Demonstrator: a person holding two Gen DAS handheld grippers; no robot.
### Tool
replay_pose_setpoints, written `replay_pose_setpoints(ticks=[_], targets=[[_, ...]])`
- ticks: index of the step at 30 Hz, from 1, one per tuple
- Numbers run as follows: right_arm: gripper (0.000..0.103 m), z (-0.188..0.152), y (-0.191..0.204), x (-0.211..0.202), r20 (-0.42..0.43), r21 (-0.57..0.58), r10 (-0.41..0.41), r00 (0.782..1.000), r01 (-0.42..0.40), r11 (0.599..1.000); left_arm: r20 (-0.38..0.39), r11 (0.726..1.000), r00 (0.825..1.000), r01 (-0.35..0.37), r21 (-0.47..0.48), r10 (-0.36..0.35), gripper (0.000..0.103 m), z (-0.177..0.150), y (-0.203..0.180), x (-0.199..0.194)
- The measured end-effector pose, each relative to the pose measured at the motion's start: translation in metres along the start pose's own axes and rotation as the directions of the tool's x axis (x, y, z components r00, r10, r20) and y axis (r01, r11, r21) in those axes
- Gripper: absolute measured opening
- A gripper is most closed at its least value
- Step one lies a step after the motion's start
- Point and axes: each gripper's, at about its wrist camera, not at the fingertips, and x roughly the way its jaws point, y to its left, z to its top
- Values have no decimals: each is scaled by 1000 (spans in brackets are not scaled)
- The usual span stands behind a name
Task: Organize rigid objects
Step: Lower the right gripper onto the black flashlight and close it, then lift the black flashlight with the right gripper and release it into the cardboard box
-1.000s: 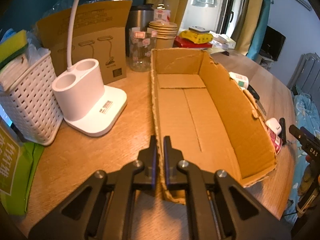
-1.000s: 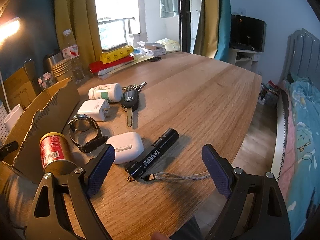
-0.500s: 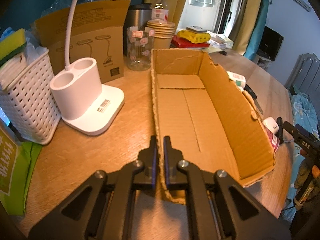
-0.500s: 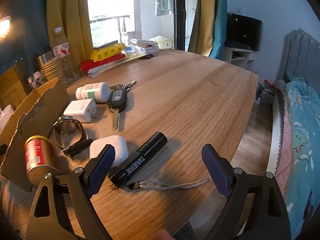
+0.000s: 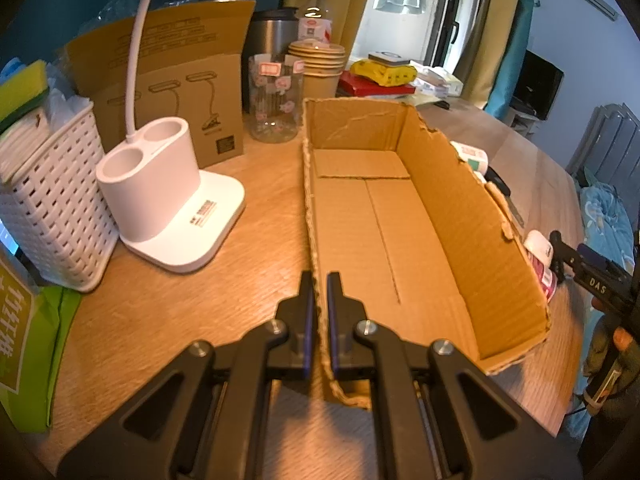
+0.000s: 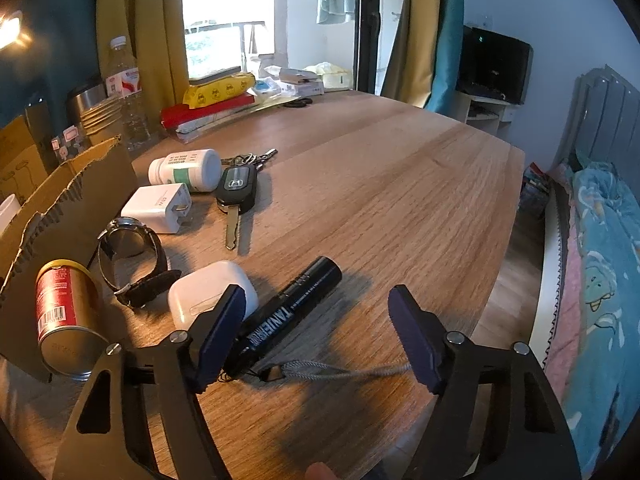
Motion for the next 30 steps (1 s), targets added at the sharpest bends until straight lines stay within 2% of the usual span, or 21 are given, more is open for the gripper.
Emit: replay_pose_setpoints(ticks=[4, 8, 10, 12, 14, 17, 23, 30], targets=[[67, -3, -4, 4, -24, 4, 1, 1000, -1, 1000, 0, 1000, 1000, 0, 1, 0, 6, 0, 0, 0], [49, -5, -3, 10, -43, -9, -5, 999, 5, 1000, 0, 1000, 1000, 0, 0, 0, 6, 0, 0, 0], [43, -6, -1, 10, -26, -25, -13, 1000, 12, 1000, 0, 1000, 1000, 0, 0, 0, 6, 0, 0, 0], [28, -6, -2, 10, -20, -20, -11, 1000, 10, 1000, 0, 1000, 1000, 0, 0, 0, 6, 0, 0, 0], [22, -6, -5, 9, -19, -12, -5, 1000, 5, 1000, 1, 1000, 1000, 0, 1, 0, 6, 0, 0, 0], [22, -6, -8, 6, -15, -3, 16, 1000, -16, 1000, 1, 1000, 1000, 0, 0, 0, 6, 0, 0, 0], [22, 5, 0, -20, 48, -14, 61, 997, -61, 998, 1, 1000, 1000, 0, 0, 0, 6, 0, 0, 0], [22, 31, 30, -75, 170, -90, 154, 973, -140, 986, 1, 1000, 1000, 0, 0, 0, 6, 0, 0, 0]])
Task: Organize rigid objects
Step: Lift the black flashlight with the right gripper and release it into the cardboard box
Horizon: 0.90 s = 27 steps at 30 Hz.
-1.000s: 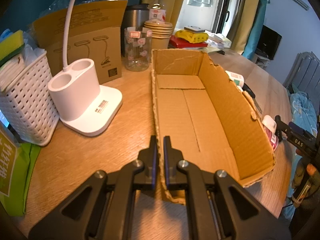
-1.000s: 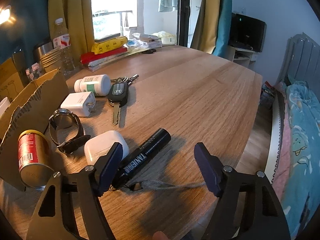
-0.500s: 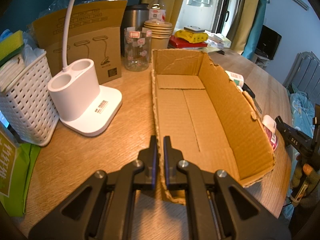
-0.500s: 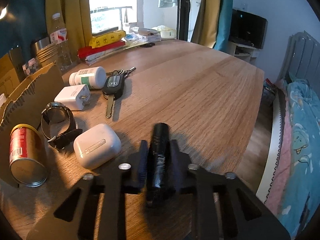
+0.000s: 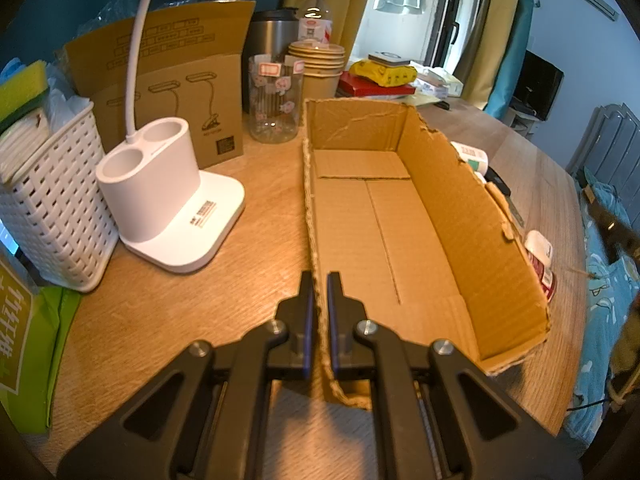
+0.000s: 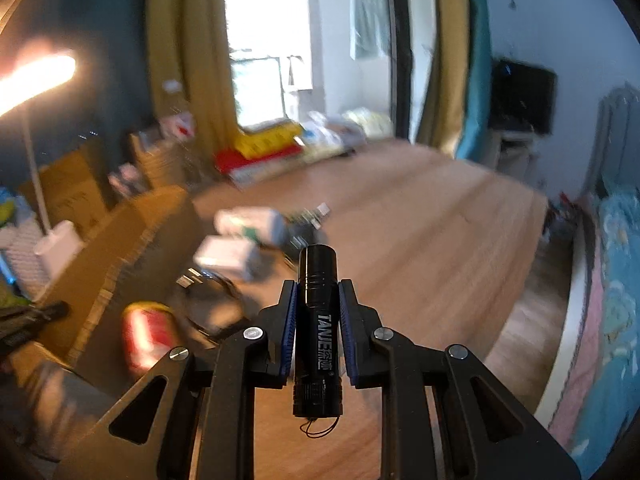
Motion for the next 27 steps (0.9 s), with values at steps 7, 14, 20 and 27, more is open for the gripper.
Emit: replay_pose_setpoints(ticks=[7, 14, 20, 27], targets=[[22, 28, 49, -34, 100, -106, 99, 990, -88, 990, 0, 1000, 1000, 1, -1, -1, 6, 0, 0, 0], [22, 42, 90, -52, 138, -171, 207, 969, -182, 968, 1, 1000, 1000, 0, 1, 0, 6, 0, 0, 0], [22, 61, 121, -66, 182, -217, 293, 939, -253, 943, 2, 1000, 1000, 0, 0, 0, 6, 0, 0, 0], [22, 73, 143, -76, 209, -244, 357, 911, -305, 921, 2, 1000, 1000, 1, -1, -1, 6, 0, 0, 0]])
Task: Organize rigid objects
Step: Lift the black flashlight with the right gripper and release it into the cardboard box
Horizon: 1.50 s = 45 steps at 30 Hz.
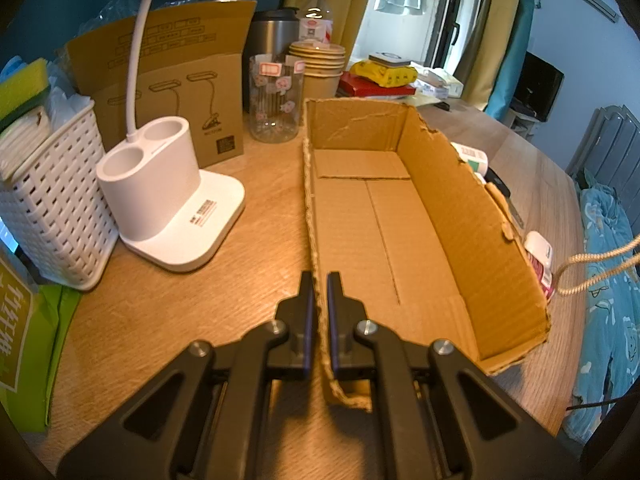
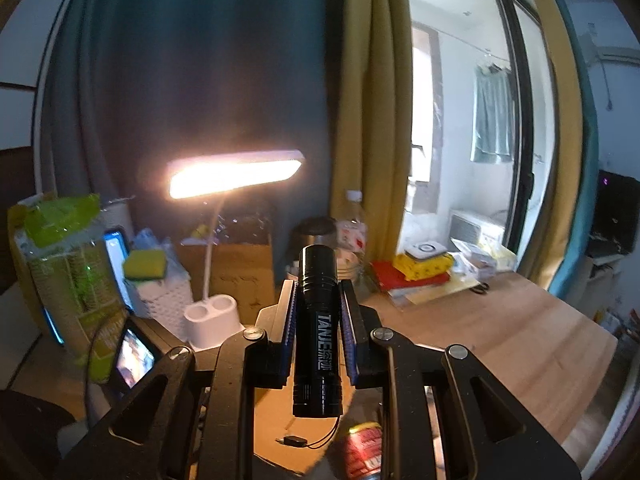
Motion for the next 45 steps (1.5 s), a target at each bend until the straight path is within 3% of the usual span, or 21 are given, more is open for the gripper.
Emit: replay_pose_setpoints(ticks=[5, 11, 28, 33, 41, 43, 45], targets=[[22, -9, 8, 14, -36, -4, 19, 999, -19, 1000, 0, 1000, 1000, 1, 0, -1, 6, 0, 0, 0], [22, -41, 5, 44, -144, 41, 57, 988, -52, 998, 0, 1000, 1000, 1, -1, -1, 6, 0, 0, 0], [22, -99, 0, 92, -355, 96, 124, 927, -96, 991, 1, 1000, 1000, 2, -2, -2, 6, 0, 0, 0], [22, -109, 3, 98, -392, 90, 137, 910, -110, 990, 1, 1000, 1000, 2, -1, -2, 6, 0, 0, 0], [22, -108, 1, 96, -397, 99, 145, 906, -115, 988, 2, 1000, 1000, 4, -3, -4, 6, 0, 0, 0], [26, -107, 0, 94, -393, 98, 146, 908, -116, 988, 2, 1000, 1000, 3, -3, -3, 6, 0, 0, 0], [39, -105, 0, 92, -388, 99, 151, 909, -122, 988, 1, 1000, 1000, 4, -4, -4, 6, 0, 0, 0]])
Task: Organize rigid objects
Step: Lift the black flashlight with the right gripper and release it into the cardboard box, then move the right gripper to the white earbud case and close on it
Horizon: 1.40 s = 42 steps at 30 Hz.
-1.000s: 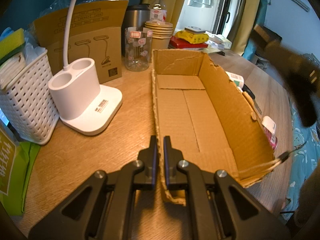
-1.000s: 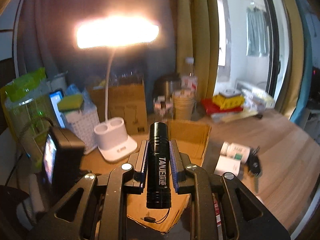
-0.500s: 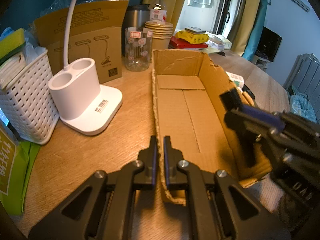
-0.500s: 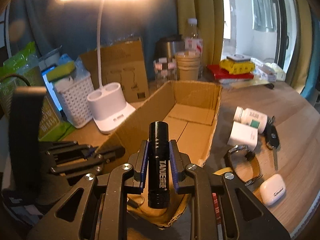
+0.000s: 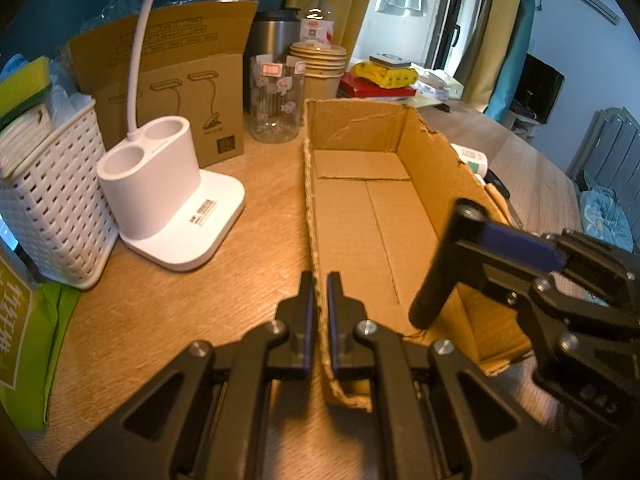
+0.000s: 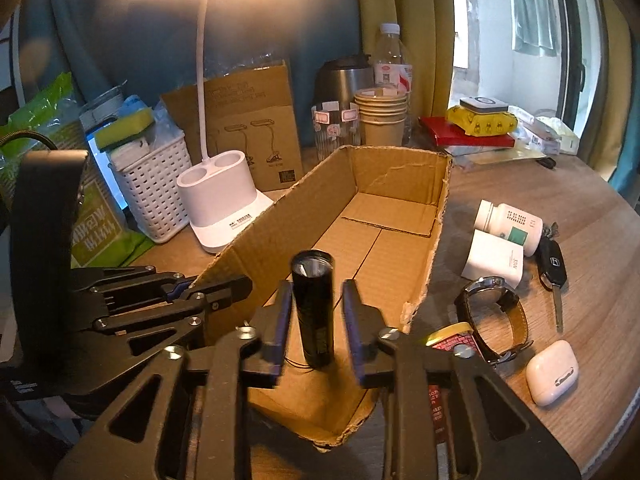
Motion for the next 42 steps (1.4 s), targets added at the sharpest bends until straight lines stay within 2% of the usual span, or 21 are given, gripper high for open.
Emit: replay_pose_setpoints(ticks=[3, 10, 13, 15, 18, 21, 27, 34, 42], targets=[[47, 1, 1, -1, 4, -9, 12, 1000, -12, 1000, 0, 1000, 1000, 0, 0, 0, 6, 0, 0, 0], [47, 5, 1, 1, 17, -13, 11, 1000, -10, 1000, 0, 1000, 1000, 0, 0, 0, 6, -1, 0, 0], [48, 7, -8, -15, 56, 2, -31, 998, 31, 1000, 0, 1000, 1000, 1, 0, -1, 6, -1, 0, 0], [56, 9, -17, -29, 89, 21, -63, 994, 61, 998, 0, 1000, 1000, 1, 0, -1, 6, -1, 0, 0], [62, 11, -32, -52, 139, 45, -110, 984, 104, 994, 0, 1000, 1000, 0, 0, 0, 6, -1, 0, 0], [63, 11, -48, -75, 177, 76, -166, 970, 155, 985, 1, 1000, 1000, 0, 0, 0, 6, -1, 0, 0], [63, 6, -68, -101, 208, 111, -227, 952, 207, 972, 1, 1000, 1000, 1, 0, -1, 6, -1, 0, 0], [63, -2, -86, -114, 206, 140, -283, 937, 258, 956, 1, 1000, 1000, 1, 0, -1, 6, -1, 1, 0], [64, -18, -109, -104, 148, 167, -357, 922, 333, 928, 1, 1000, 1000, 2, -1, -2, 6, -2, 0, 0]])
